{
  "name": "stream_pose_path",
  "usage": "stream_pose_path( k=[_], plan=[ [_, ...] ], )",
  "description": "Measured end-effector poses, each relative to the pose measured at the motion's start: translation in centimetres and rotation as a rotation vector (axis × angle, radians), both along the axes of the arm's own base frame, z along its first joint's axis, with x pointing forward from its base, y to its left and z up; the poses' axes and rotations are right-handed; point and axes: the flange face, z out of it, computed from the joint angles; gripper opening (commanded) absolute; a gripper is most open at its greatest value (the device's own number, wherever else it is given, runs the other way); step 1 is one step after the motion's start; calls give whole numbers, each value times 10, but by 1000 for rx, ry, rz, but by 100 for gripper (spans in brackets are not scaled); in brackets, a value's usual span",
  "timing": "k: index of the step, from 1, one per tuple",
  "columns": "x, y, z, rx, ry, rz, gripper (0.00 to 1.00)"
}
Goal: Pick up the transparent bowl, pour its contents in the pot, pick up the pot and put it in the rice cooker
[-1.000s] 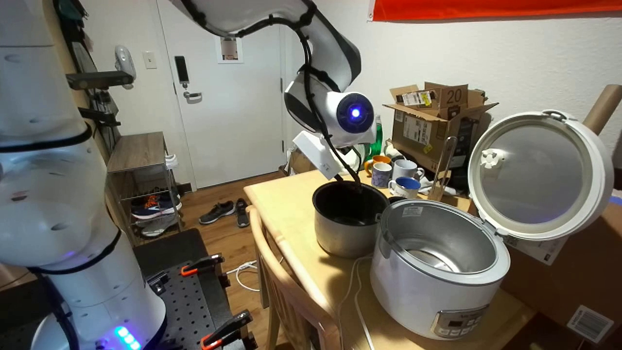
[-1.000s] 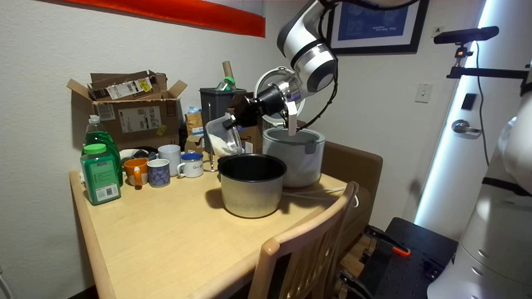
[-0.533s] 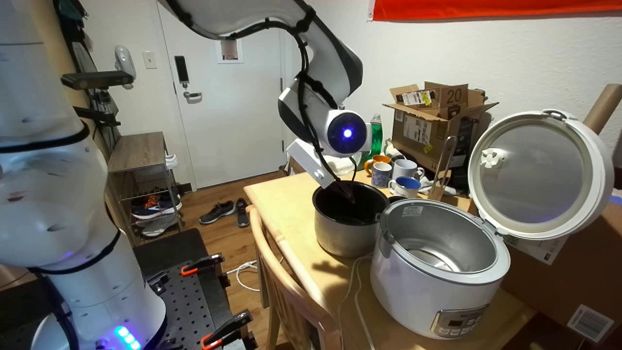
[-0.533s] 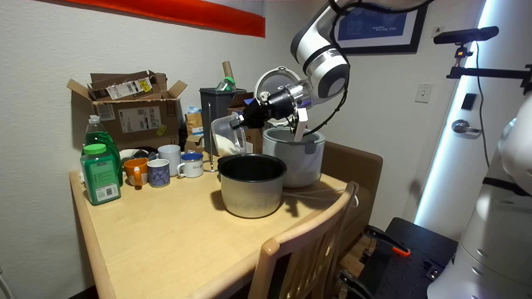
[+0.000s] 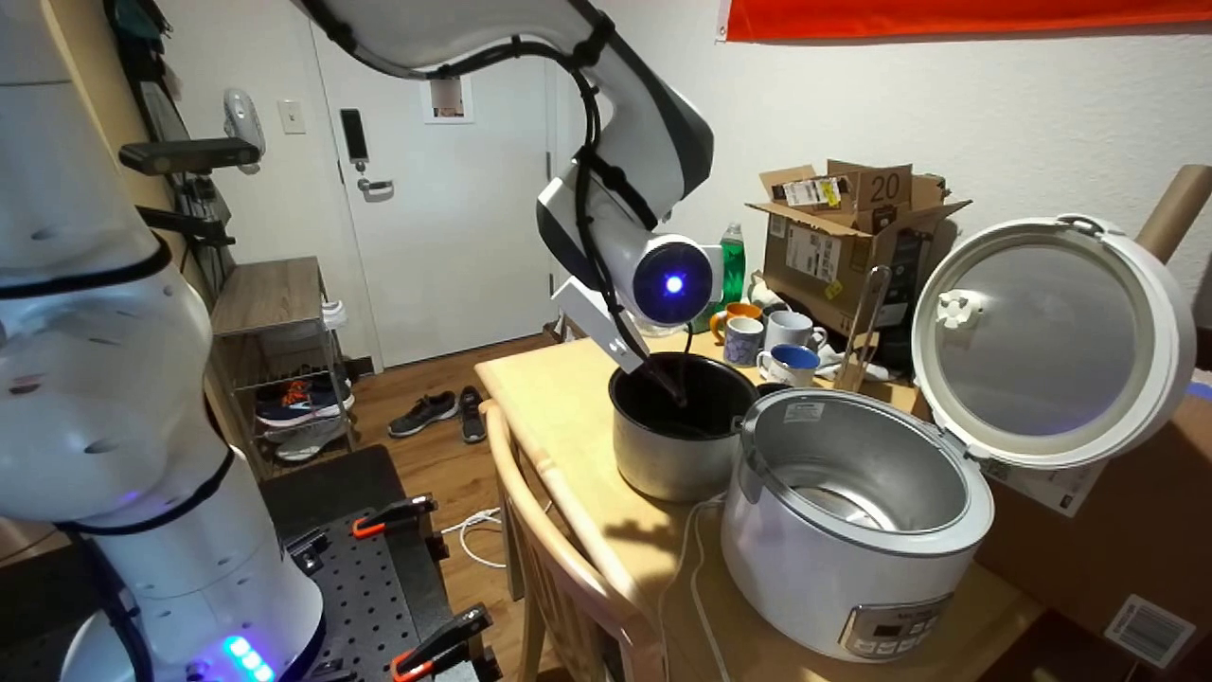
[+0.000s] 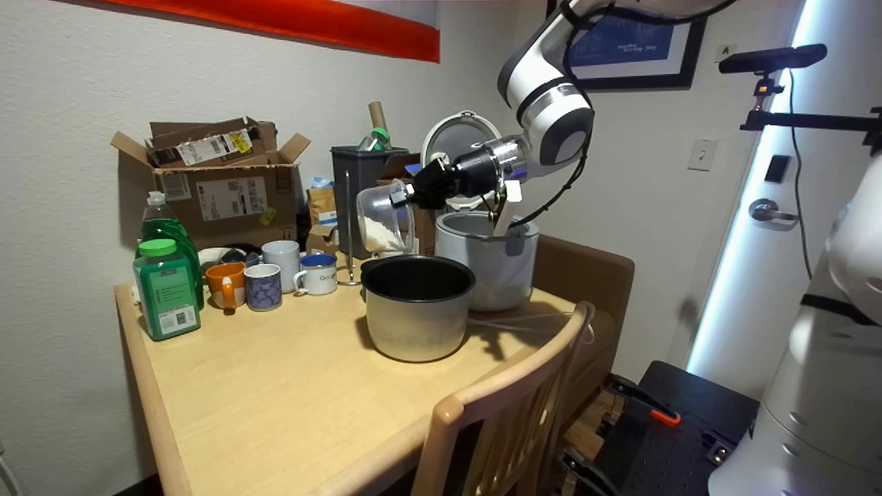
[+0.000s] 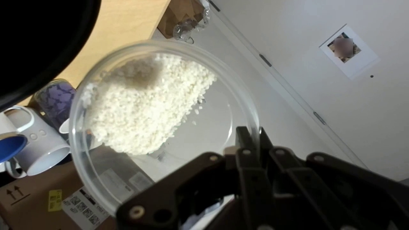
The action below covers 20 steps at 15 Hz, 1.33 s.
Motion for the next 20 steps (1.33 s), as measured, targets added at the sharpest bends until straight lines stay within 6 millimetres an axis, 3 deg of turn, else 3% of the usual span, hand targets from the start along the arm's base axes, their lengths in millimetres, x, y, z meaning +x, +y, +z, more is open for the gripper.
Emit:
stream_pose_path(
  k=[11,20],
  plan=[
    [-18,-12,-11,97,-66,-1,2],
    [-21,-16,-14,133,-68,-33,2]
  ],
)
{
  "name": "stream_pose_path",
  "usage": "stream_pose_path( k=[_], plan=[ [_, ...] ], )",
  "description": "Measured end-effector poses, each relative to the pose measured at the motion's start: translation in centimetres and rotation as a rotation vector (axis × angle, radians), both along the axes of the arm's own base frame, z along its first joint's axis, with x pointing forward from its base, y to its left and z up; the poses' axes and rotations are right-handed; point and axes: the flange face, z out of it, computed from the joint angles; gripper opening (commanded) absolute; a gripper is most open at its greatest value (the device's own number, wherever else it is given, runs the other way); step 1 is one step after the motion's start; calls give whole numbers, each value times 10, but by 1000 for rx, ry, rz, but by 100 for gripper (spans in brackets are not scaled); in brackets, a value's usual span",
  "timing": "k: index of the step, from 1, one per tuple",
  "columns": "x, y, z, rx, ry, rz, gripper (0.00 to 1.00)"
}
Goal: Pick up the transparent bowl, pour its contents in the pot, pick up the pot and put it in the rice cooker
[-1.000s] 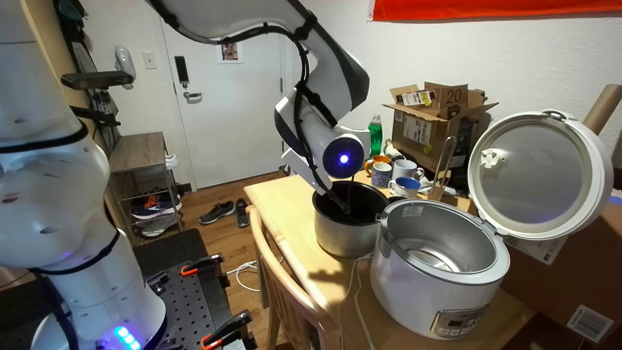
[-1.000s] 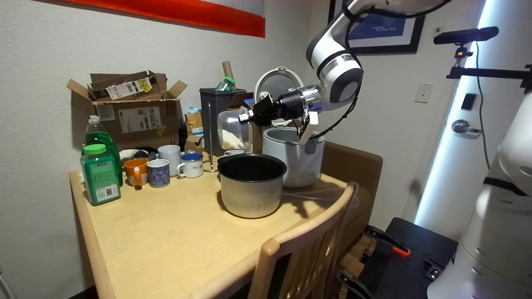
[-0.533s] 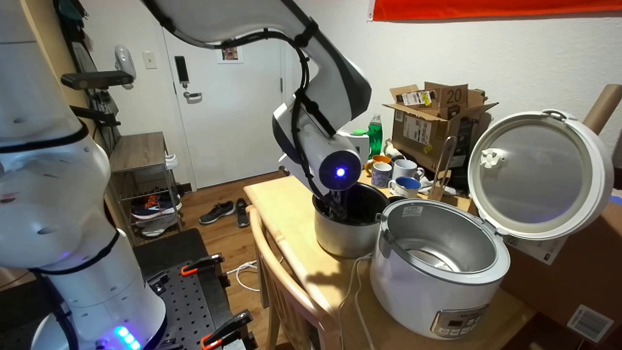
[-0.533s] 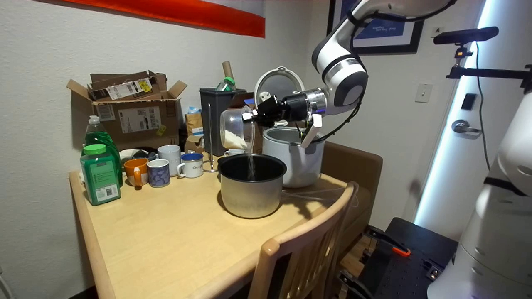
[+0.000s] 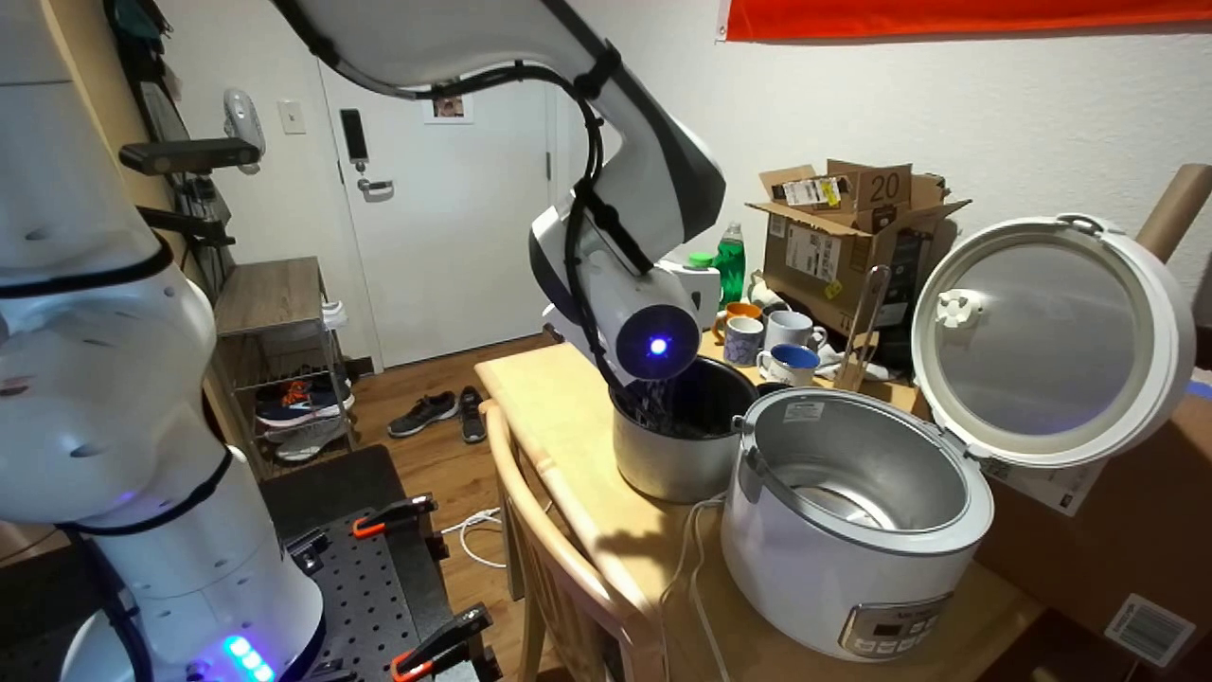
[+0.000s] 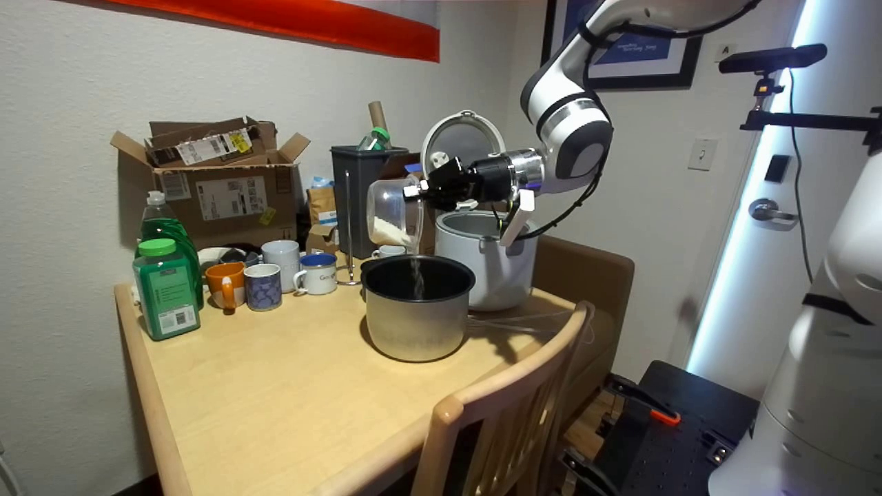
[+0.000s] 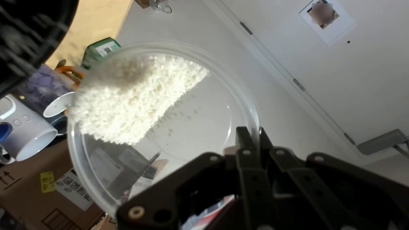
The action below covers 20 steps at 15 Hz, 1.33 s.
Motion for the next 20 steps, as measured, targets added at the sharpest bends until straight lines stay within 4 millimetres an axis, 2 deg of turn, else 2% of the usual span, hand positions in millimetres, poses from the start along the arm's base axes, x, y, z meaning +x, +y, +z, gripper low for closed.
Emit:
stream_pose_path(
  k=[13,14,20],
  plan=[
    [5,-3,-4,48,2,-61,2],
    [5,-3,-4,46,2,-63,6],
    [5,-3,-8,46,11,-63,6]
  ],
)
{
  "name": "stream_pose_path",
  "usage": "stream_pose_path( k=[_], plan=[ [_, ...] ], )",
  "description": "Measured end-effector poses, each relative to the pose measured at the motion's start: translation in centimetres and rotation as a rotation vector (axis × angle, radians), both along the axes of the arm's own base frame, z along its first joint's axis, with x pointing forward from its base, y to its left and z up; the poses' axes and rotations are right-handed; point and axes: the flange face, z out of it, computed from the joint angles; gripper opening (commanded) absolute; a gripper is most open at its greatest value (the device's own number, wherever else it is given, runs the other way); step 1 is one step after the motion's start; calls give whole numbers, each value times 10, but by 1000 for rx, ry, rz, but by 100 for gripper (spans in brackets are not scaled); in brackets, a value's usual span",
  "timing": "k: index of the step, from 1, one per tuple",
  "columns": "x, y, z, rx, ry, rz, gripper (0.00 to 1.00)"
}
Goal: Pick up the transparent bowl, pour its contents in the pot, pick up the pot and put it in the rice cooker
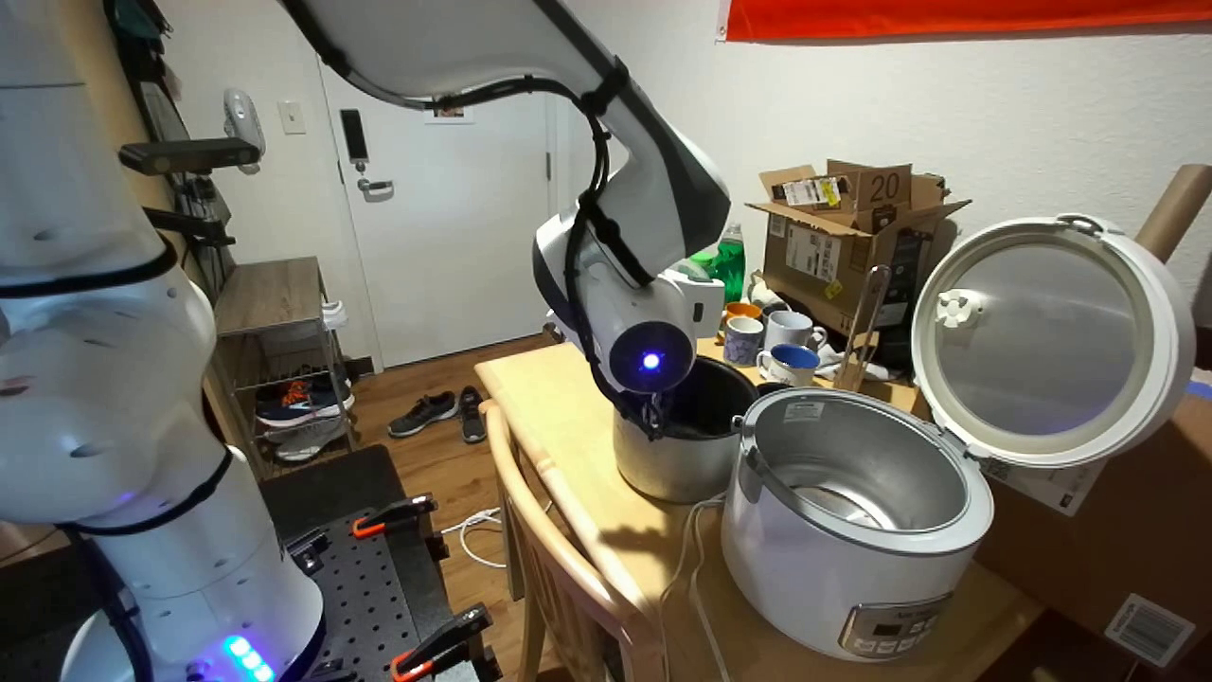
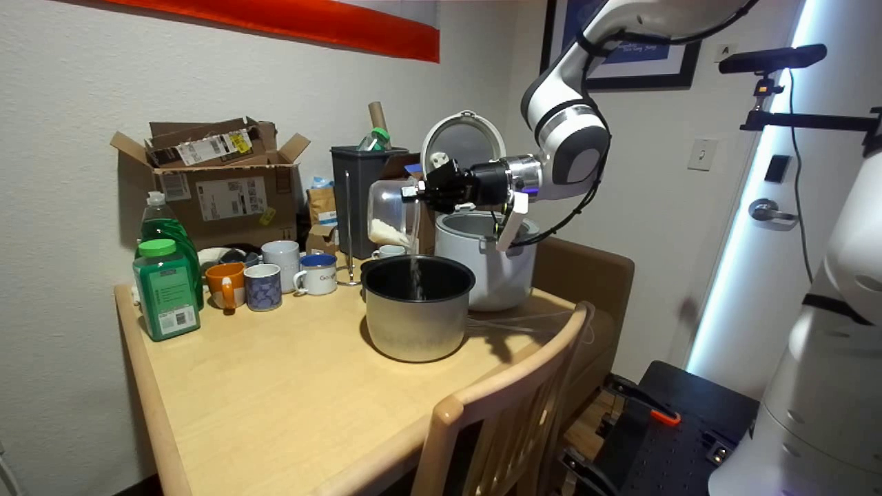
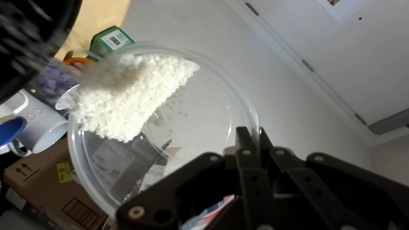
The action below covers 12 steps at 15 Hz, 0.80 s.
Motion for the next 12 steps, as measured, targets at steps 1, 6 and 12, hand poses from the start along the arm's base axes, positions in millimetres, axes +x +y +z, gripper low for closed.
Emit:
stream_pose_path(
  k=[1,6,12],
  plan=[
    [0,0,0,0,0,0,6],
    [0,0,0,0,1,1,2],
    [0,0,-1,8,-1,6,2]
  ],
)
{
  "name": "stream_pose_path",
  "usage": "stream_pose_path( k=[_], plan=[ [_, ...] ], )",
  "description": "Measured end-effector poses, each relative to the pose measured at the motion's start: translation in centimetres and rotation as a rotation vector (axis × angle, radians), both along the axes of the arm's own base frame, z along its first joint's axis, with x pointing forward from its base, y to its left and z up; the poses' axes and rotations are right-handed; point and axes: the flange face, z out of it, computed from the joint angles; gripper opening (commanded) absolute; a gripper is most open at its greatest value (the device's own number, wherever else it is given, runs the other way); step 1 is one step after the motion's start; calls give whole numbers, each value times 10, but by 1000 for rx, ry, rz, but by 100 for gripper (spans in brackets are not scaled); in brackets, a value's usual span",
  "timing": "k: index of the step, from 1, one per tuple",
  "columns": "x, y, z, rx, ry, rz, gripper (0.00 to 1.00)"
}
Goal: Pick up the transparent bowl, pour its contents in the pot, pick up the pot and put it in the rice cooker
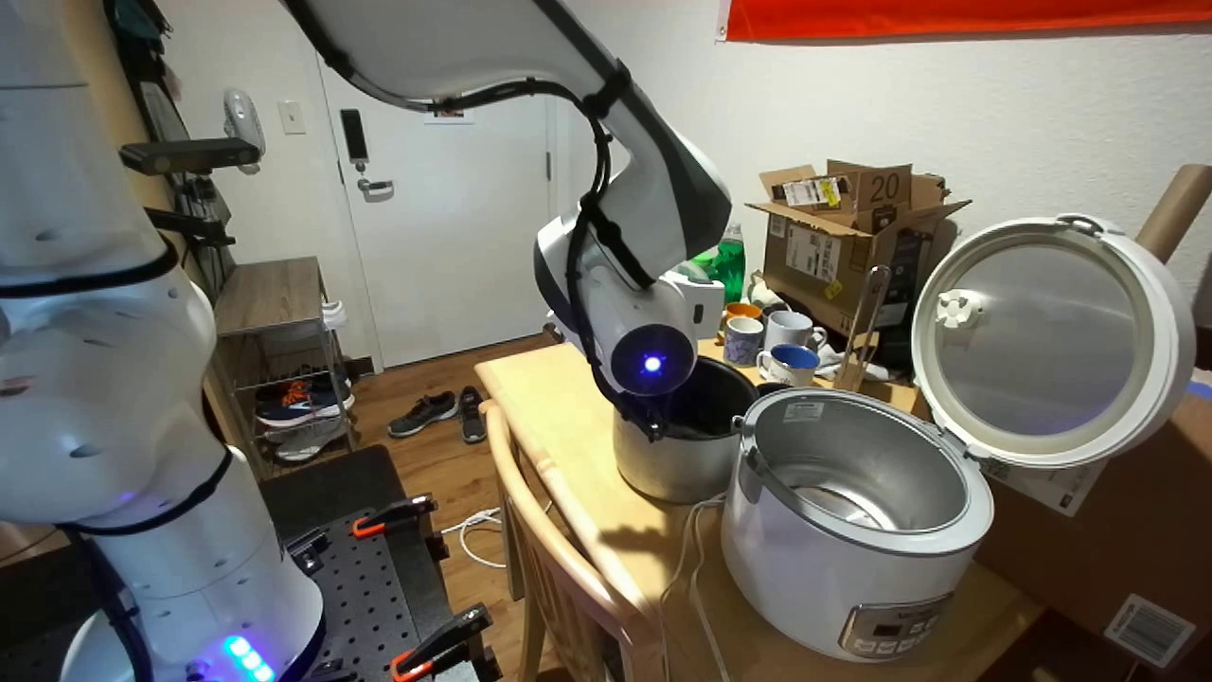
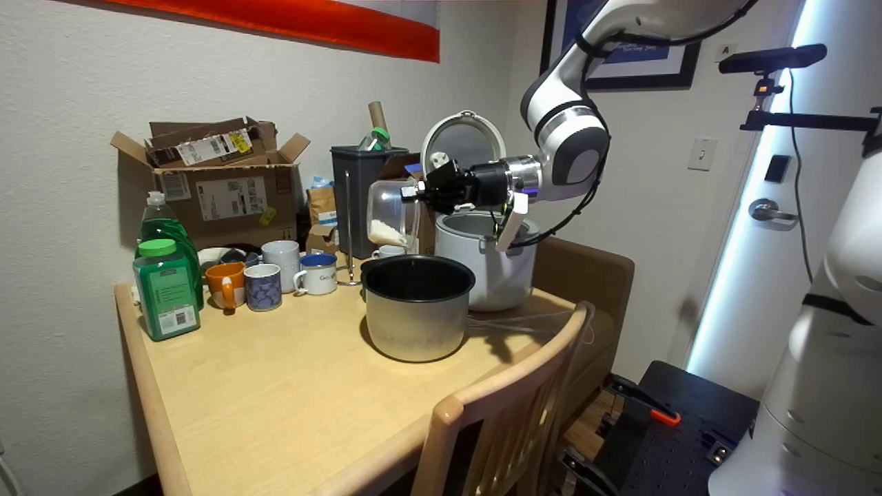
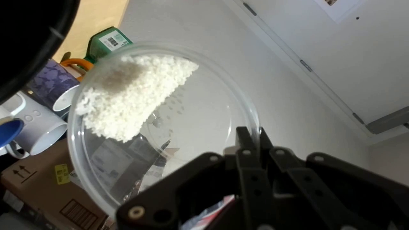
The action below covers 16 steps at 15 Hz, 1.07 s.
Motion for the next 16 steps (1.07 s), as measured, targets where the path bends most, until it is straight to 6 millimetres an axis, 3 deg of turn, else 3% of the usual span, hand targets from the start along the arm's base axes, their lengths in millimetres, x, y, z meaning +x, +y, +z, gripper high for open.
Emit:
stream_pose_path(
  k=[8,16],
  plan=[
    [-4,-20,5,59,-34,-14,2],
    [-4,-18,4,60,-30,-9,2]
  ],
)
